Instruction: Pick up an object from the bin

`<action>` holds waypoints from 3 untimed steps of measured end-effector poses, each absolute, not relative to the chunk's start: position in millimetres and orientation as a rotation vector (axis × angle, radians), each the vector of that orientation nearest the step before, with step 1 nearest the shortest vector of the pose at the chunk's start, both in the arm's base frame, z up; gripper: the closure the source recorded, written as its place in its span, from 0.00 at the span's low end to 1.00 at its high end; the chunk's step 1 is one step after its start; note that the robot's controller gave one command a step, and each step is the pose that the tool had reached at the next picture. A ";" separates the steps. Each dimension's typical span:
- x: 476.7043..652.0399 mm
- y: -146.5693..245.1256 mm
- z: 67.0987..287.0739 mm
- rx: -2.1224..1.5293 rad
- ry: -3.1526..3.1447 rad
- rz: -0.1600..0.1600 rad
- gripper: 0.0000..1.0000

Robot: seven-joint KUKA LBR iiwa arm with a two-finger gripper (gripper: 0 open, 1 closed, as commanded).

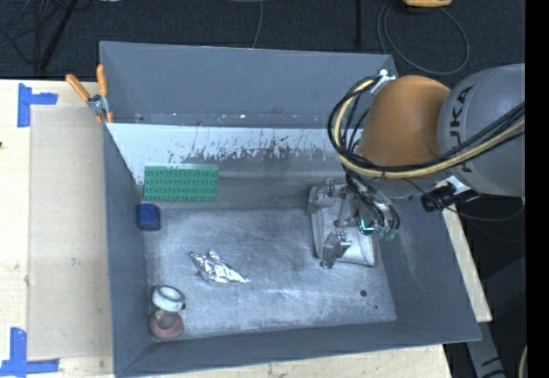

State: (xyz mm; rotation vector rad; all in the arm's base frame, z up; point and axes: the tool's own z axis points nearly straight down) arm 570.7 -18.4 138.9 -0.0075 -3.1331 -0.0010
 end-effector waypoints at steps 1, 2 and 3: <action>474.1 46.1 124.3 -0.120 -3.129 -0.003 0.00; 488.8 -114.2 107.9 0.385 -3.117 0.003 0.00; 484.5 -38.8 120.8 0.560 -3.089 -0.006 0.00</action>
Offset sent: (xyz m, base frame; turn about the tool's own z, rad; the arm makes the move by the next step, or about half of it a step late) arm -0.0921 0.0606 -0.0125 0.0769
